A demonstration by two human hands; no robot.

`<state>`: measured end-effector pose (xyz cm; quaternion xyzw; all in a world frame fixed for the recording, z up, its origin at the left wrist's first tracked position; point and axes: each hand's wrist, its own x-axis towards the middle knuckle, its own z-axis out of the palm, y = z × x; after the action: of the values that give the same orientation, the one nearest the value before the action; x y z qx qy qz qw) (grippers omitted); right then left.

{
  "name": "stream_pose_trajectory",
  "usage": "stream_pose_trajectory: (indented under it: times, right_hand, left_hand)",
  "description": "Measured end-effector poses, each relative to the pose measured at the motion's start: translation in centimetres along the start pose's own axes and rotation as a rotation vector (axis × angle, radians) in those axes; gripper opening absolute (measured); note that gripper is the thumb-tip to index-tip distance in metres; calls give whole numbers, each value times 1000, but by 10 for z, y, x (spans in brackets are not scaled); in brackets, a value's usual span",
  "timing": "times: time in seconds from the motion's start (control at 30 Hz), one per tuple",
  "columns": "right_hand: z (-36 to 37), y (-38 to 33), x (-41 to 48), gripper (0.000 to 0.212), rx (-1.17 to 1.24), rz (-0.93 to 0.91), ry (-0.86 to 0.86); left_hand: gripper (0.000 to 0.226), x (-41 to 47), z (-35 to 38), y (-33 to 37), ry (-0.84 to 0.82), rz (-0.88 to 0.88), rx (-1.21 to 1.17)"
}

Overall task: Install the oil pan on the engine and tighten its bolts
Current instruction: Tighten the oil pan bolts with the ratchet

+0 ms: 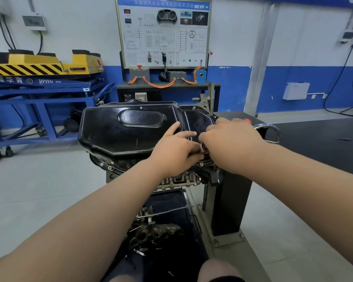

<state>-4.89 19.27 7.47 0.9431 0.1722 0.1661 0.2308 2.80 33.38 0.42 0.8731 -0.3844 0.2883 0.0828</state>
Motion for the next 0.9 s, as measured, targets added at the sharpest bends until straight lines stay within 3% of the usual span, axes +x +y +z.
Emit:
stream_pose_trajectory:
  times: [0.1, 0.27, 0.4, 0.5, 0.57, 0.67, 0.73, 0.83, 0.9]
  right_hand:
    - [0, -1, -1, 14, -3, 7, 31]
    - [5, -7, -1, 57, 150, 220, 4]
    - [3, -2, 1, 48, 113, 152, 28]
    - [0, 8, 1, 18, 11, -12, 12]
    - [1, 12, 3, 22, -43, -69, 21]
    - [4, 10, 4, 25, 3, -16, 98]
    - [9, 5, 4, 44, 111, 102, 107]
    - [12, 0, 2, 57, 242, 233, 76]
    - [12, 2, 4, 56, 234, 216, 65]
  left_hand:
    - [39, 1, 0, 2, 1, -11, -3]
    - [16, 10, -7, 1, -38, -80, -54]
    - [9, 9, -13, 1, -61, -83, -137]
    - [19, 8, -13, 2, -83, -60, -131]
    - [29, 9, -14, 3, -103, -77, -136]
    - [14, 10, -14, 6, -91, -126, -193]
    - [3, 13, -15, 6, -85, -170, -214]
    - [23, 15, -14, 8, -100, -184, -184]
    - [30, 13, -13, 6, -83, -181, -209]
